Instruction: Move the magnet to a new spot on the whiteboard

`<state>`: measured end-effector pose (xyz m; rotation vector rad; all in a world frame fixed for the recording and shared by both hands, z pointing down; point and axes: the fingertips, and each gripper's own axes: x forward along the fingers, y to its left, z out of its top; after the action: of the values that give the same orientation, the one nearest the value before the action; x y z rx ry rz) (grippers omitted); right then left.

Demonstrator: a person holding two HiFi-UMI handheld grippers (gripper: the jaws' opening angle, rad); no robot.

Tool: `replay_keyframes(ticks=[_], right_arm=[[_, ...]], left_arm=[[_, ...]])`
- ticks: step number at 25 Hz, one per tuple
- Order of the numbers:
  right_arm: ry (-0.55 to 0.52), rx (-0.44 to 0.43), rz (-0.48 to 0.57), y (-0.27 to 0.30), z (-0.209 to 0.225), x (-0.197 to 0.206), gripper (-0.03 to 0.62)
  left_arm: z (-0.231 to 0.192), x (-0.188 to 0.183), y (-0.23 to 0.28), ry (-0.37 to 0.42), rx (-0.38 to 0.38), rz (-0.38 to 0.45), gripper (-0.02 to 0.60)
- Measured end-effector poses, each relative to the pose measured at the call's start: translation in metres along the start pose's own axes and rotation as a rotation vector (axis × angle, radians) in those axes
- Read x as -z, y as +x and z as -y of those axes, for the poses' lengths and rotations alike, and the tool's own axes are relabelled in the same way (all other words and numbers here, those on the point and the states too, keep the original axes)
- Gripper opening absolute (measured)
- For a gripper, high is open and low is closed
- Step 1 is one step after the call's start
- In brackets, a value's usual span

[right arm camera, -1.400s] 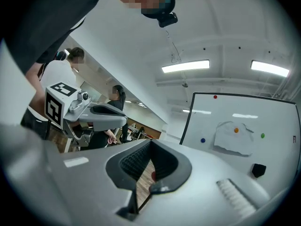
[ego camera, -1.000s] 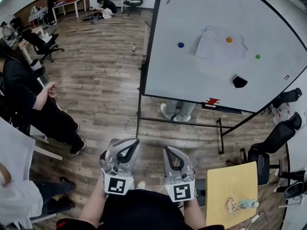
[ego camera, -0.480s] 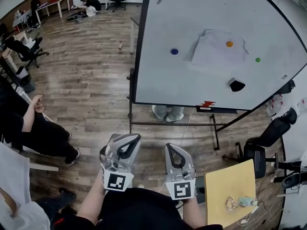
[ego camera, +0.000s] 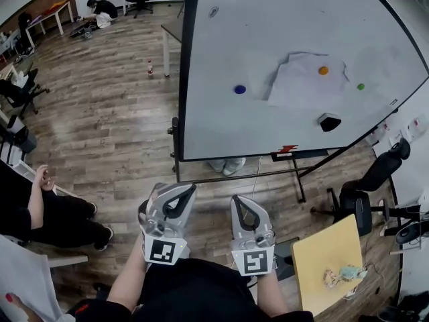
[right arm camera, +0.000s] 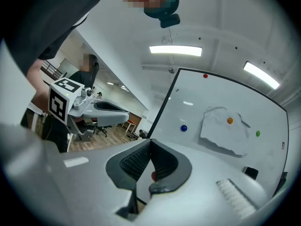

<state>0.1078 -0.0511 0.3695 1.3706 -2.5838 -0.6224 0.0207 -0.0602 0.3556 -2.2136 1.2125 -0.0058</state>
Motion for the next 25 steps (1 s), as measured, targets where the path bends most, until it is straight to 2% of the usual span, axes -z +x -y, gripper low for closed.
replay_keyframes(ticks=[4, 9, 12, 14, 20, 25], right_arm=[[0.018, 0.059, -0.012, 0.025, 0.006, 0.002, 0.003], [-0.017, 0.108, -0.022, 0.056, 0.014, 0.003, 0.003], [-0.037, 0.133, -0.039, 0.069, 0.017, 0.005, 0.003], [-0.050, 0.155, -0.037, 0.076, 0.020, 0.003, 0.003], [-0.089, 0.200, -0.039, 0.094, 0.025, -0.002, 0.003], [-0.119, 0.216, -0.073, 0.104, 0.039, -0.007, 0.003]], left_arm=[[-0.019, 0.010, 0.018, 0.008, 0.045, 0.042, 0.002], [-0.043, 0.026, 0.035, 0.003, 0.071, 0.093, 0.002], [-0.052, 0.039, 0.039, -0.032, 0.086, 0.096, 0.002], [-0.058, 0.040, 0.042, -0.021, 0.105, 0.113, 0.002], [-0.068, 0.046, 0.047, -0.009, 0.126, 0.145, 0.002], [-0.067, 0.052, 0.055, -0.042, 0.135, 0.149, 0.002]])
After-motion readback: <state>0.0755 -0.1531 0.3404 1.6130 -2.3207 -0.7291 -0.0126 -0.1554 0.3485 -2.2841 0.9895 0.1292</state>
